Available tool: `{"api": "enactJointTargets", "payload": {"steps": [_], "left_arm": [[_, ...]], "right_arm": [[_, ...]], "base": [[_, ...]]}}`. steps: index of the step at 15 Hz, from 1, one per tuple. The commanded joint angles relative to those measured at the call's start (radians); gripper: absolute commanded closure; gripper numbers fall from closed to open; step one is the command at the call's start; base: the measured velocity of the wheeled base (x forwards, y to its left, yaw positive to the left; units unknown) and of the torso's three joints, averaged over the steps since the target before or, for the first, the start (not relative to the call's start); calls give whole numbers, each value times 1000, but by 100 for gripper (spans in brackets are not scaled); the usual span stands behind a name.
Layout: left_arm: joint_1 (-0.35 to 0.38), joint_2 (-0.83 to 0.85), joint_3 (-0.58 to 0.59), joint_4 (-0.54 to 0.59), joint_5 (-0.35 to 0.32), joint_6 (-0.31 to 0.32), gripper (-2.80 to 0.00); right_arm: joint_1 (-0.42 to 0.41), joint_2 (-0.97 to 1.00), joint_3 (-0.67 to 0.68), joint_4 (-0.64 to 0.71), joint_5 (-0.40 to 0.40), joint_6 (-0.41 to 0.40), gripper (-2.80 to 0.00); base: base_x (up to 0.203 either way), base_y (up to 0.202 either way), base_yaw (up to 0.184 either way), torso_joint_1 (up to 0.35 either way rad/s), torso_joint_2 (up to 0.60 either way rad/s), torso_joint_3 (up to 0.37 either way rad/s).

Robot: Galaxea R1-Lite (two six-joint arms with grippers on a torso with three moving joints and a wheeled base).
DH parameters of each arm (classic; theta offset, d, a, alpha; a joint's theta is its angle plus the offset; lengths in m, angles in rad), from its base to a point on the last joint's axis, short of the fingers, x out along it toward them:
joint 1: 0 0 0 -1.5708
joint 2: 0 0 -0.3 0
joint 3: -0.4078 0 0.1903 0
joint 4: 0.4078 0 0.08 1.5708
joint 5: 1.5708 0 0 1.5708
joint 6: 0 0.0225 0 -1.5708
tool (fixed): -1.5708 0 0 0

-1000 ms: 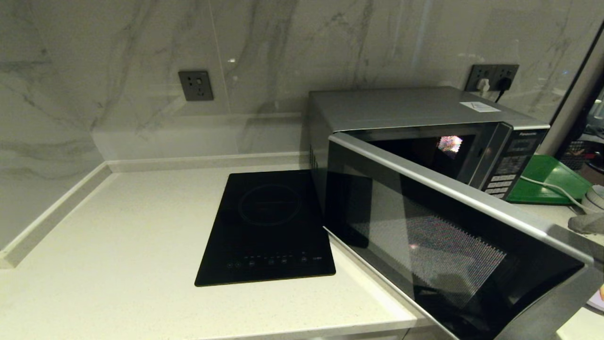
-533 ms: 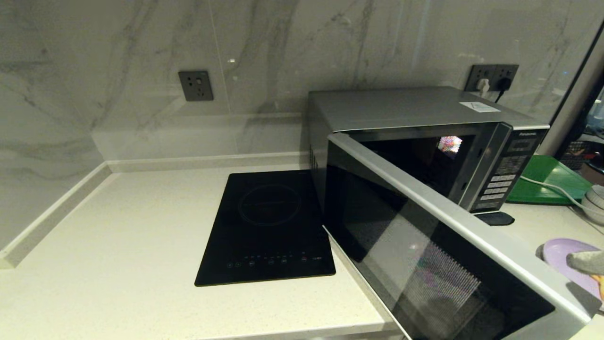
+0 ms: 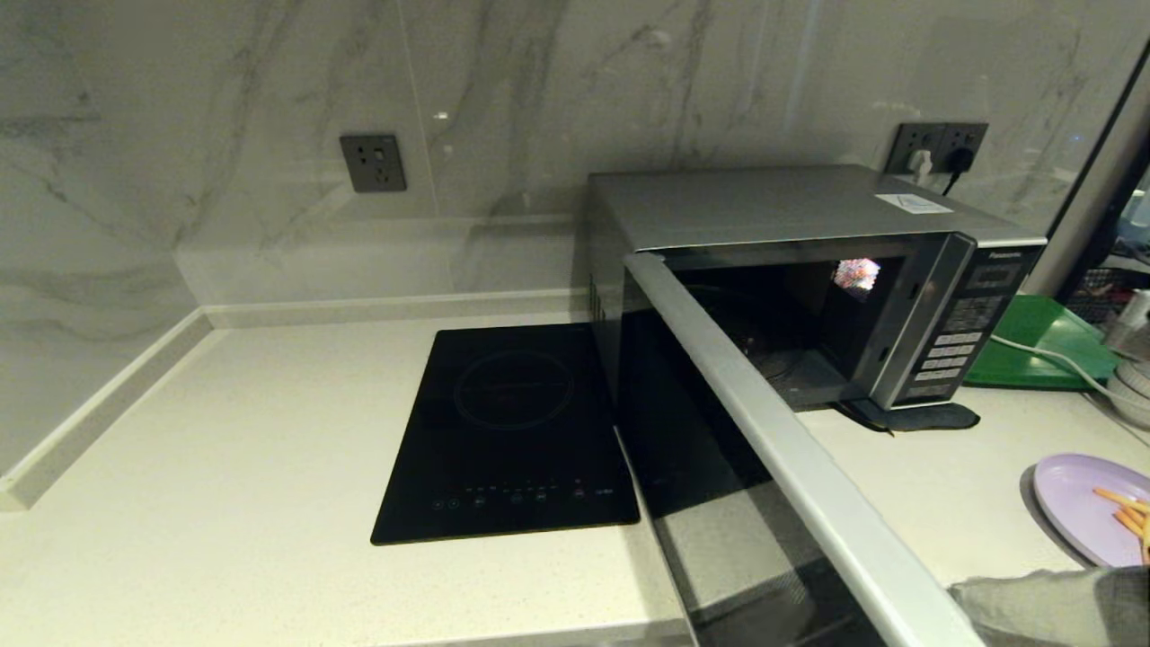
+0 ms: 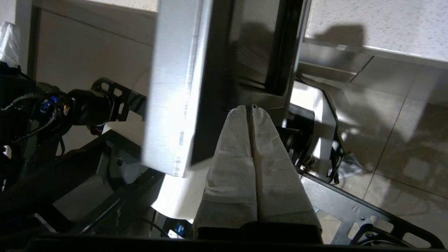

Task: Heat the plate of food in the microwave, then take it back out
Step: Open the microwave oven, then put the plate in the microwave oven

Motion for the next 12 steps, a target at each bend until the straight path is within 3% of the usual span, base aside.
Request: {"api": "enactJointTargets", "payload": {"steps": [1, 4, 5, 7, 9, 10, 12], "left_arm": [[0, 1, 0, 0, 0, -1, 0], [0, 1, 0, 0, 0, -1, 0], [0, 1, 0, 0, 0, -1, 0], [0, 1, 0, 0, 0, -1, 0], [0, 1, 0, 0, 0, -1, 0], [0, 1, 0, 0, 0, -1, 0], [0, 1, 0, 0, 0, -1, 0]], "right_arm": [[21, 42, -6, 3, -1, 4, 0], [18, 25, -2, 3, -19, 10, 0], [14, 21, 0, 3, -60, 11, 0], [-11, 25, 21, 3, -259, 19, 0], [-87, 60, 52, 3, -519, 97, 0], [-165, 82, 59, 4, -591, 142, 0], [-345, 120, 51, 3, -656, 188, 0]], "base": [[0, 0, 0, 0, 0, 0], [0, 0, 0, 0, 0, 0], [0, 0, 0, 0, 0, 0], [0, 0, 0, 0, 0, 0], [0, 0, 0, 0, 0, 0], [0, 0, 0, 0, 0, 0], [0, 0, 0, 0, 0, 0]]}}
